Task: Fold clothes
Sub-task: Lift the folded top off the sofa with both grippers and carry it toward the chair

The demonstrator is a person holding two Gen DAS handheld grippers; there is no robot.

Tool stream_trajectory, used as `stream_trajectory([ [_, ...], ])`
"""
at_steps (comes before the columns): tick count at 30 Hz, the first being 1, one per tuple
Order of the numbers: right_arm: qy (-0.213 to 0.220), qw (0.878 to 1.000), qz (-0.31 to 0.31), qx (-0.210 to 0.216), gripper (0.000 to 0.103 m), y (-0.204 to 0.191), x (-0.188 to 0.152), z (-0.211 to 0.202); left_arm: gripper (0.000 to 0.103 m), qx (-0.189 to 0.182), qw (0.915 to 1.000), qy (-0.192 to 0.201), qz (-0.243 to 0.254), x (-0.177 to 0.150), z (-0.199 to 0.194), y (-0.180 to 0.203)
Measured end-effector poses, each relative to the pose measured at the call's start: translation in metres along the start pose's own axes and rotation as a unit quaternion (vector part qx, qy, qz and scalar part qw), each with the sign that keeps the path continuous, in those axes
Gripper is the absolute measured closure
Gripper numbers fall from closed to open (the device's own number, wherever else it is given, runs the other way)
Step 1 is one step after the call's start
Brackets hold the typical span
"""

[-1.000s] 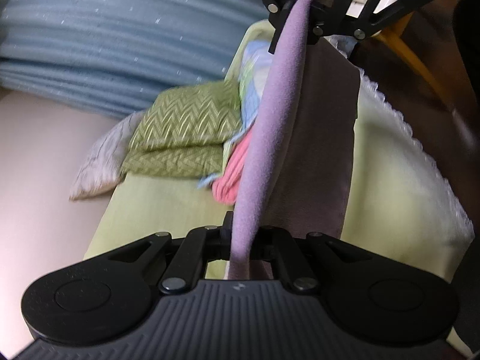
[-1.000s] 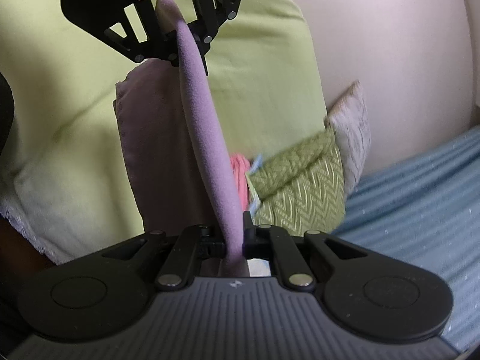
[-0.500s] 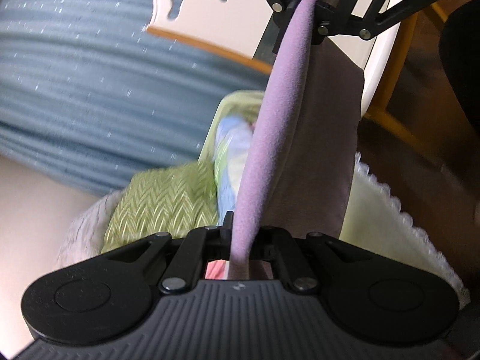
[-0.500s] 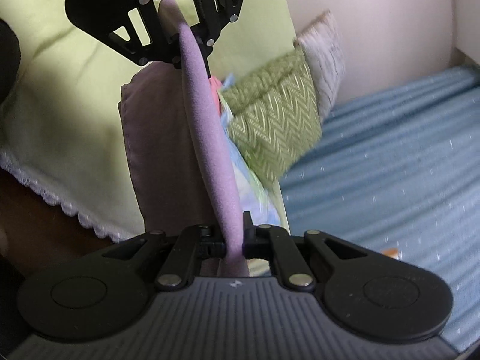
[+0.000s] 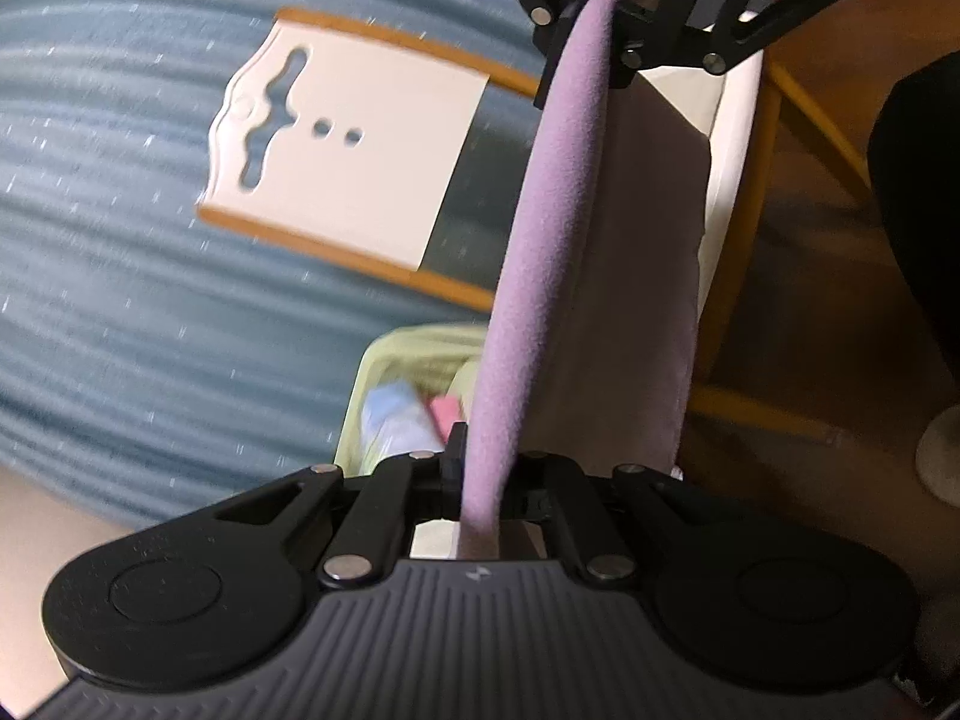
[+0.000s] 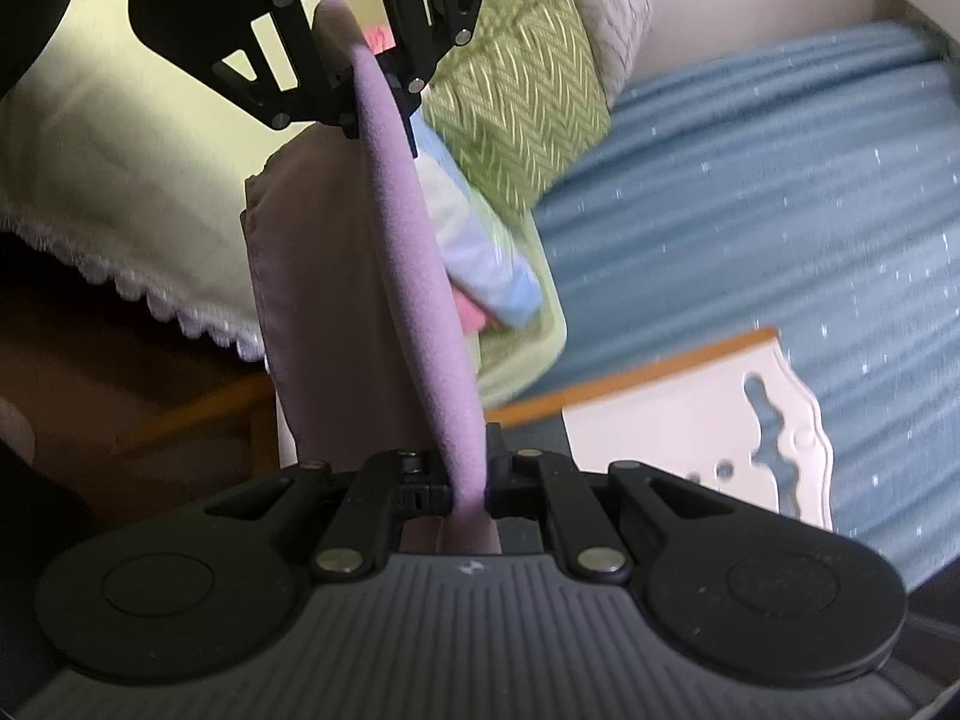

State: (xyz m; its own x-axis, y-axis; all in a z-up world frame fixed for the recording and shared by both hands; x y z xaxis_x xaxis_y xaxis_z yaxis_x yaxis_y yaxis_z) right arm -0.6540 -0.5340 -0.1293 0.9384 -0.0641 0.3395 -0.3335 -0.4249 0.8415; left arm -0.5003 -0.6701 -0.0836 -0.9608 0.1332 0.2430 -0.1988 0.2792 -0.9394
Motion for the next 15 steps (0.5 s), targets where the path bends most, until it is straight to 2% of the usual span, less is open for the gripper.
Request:
stream_trajectory([
  [7, -0.044, 0.999, 0.006, -0.007, 0.097, 0.009, -0.027, -0.001, 0.1, -0.017, 0.9989, 0.043, 0.002, 0.023, 0.012, 0.013],
  [15, -0.073, 0.997, 0.023, -0.021, 0.097, 0.028, -0.039, -0.009, 0.1, -0.024, 0.9958, 0.088, 0.011, 0.054, 0.012, 0.015],
])
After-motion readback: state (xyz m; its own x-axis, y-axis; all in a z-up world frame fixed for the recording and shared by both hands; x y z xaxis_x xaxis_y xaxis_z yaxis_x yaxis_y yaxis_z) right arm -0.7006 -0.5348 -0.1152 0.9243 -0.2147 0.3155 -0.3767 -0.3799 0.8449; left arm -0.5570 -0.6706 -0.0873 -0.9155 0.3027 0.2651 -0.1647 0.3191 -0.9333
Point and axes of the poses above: each gripper's, at about its wrist camera, not at the fingertips, and z roughly the way its jaws point, y to its right, x to its top, the point moved 7 cm from there along z, roughly the way its jaws point, and after that the axes turned 6 degrees about x, right-handed, at the moved point
